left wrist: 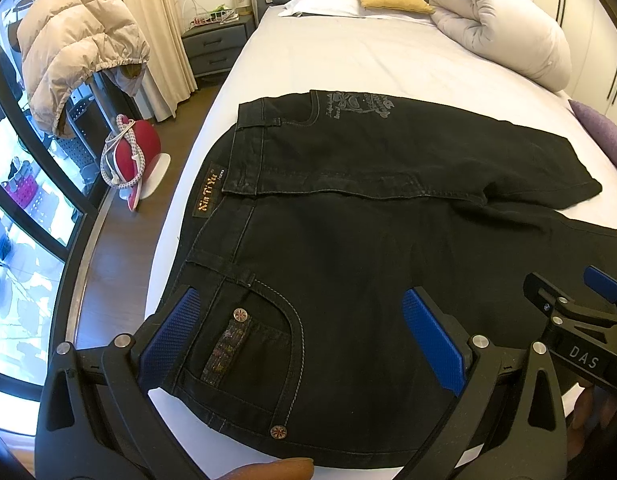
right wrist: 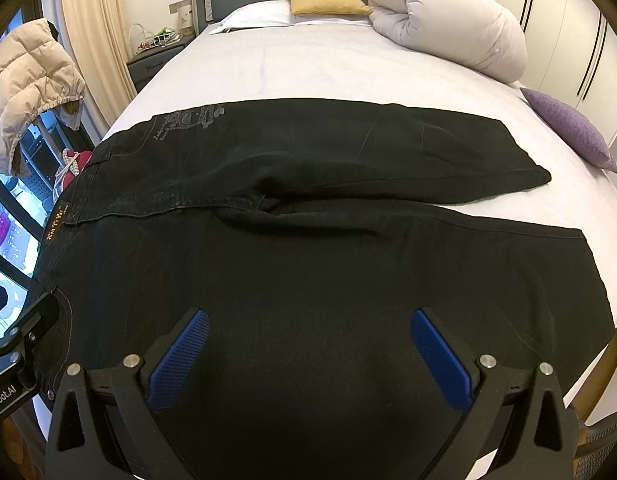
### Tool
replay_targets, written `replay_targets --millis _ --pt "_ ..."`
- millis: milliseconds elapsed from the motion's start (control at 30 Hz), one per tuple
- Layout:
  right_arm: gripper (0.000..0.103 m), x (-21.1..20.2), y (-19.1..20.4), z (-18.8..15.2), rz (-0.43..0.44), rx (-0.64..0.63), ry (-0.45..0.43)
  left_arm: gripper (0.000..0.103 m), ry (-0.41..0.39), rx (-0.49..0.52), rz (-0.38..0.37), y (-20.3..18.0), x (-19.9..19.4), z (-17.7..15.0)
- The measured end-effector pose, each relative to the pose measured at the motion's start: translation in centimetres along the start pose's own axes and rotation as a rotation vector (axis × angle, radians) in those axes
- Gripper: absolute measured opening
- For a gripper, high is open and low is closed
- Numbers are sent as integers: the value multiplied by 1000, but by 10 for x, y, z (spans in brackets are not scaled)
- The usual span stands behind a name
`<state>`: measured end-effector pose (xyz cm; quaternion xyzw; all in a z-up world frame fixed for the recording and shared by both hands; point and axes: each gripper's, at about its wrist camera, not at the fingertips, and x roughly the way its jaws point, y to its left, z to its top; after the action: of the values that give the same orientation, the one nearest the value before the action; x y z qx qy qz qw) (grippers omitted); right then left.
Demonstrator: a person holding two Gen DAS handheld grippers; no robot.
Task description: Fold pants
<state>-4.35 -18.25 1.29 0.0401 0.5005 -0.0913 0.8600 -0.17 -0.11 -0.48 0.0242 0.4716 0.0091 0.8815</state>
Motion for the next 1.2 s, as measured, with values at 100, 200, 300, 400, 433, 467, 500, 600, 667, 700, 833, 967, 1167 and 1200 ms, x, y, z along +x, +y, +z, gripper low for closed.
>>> replay_targets --millis 100,200,300,400,433,467,500,600,667,700,833,967,1167,1200 --pt "103 0 1 -2 -1 -2 1 103 1 1 -1 0 1 0" --pt "103 1 1 -3 0 0 4 103 2 -1 -2 0 1 0" --pt "103 1 1 -4 -1 -3 6 103 5 -3 -1 1 3 -2" --pt "103 2 0 -2 0 -2 8 103 7 -3 -1 2 5 -3" --pt "103 1 0 -2 0 -2 7 103 7 -3 -1 2 5 -4" --pt "103 2 0 -2 0 -3 8 103 7 -3 -1 2 5 -3" --pt "103 1 0 -2 0 -3 8 103 6 -3 0 2 5 -3" --pt "103 1 1 -2 -1 -3 9 103 7 -3 -1 1 5 -3" --pt "103 1 1 -2 1 -3 8 103 7 -3 -1 2 5 -4" --pt "103 2 1 -2 0 -3 7 103 7 -3 -1 1 5 -3" --pt "103 2 1 -3 0 -3 8 103 7 -3 -1 2 5 -4" --pt "103 2 1 -3 -1 -5 9 103 8 -3 0 2 5 -4" --pt "103 3 2 -3 0 -5 10 103 9 -2 -1 1 6 -4" --pt "103 3 2 -4 0 -6 10 103 9 -2 0 1 6 -4"
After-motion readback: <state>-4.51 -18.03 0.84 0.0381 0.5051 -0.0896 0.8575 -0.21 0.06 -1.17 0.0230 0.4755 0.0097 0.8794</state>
